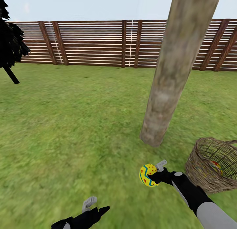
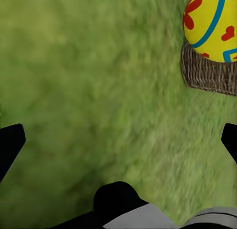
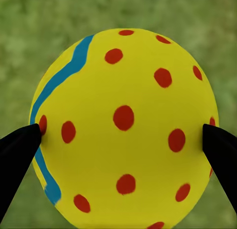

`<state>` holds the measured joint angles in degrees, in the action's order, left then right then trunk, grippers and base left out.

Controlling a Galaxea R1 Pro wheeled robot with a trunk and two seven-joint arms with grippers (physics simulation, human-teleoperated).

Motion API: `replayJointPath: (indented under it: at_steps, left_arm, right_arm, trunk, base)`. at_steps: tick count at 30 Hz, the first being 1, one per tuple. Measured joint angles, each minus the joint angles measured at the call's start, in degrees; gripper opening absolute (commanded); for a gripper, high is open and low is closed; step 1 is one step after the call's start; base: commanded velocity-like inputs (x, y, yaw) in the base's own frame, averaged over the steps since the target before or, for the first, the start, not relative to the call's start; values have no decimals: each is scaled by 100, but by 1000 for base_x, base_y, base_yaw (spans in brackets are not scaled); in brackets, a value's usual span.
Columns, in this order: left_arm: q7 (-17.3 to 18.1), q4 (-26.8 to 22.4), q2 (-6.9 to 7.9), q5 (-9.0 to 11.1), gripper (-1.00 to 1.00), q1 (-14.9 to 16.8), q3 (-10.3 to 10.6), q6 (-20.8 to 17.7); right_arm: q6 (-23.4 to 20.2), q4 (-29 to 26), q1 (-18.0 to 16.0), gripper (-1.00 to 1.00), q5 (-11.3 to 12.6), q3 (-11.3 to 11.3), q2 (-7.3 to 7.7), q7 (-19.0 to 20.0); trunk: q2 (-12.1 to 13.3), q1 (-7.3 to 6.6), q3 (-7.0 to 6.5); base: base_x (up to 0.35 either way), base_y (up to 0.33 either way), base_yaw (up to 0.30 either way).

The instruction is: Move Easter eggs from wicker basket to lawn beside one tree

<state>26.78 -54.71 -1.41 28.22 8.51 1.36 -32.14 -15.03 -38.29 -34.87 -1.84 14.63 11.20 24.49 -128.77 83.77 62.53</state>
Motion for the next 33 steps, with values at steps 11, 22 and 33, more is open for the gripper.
replayJointPath:
  at_steps: [11,22,33]
  left_arm:
    - [0,4,2,0,100,0,0,0]
    - [0,3,-2,1,100,0,0,0]
    - [51,-3,2,0,100,0,0,9]
  right_arm:
    - [0,0,0,-100,-3,0,7,0]
    - [0,27,0,-100,-8,5,-8,0]
    - [0,79,0,-100,-8,9,-5,0]
  trunk:
    - [-441,242,197]
    - [-764,418,342]
    - [-882,483,395]
  base:
    - [0,0,0]
    - [0,0,0]
    - [0,0,0]
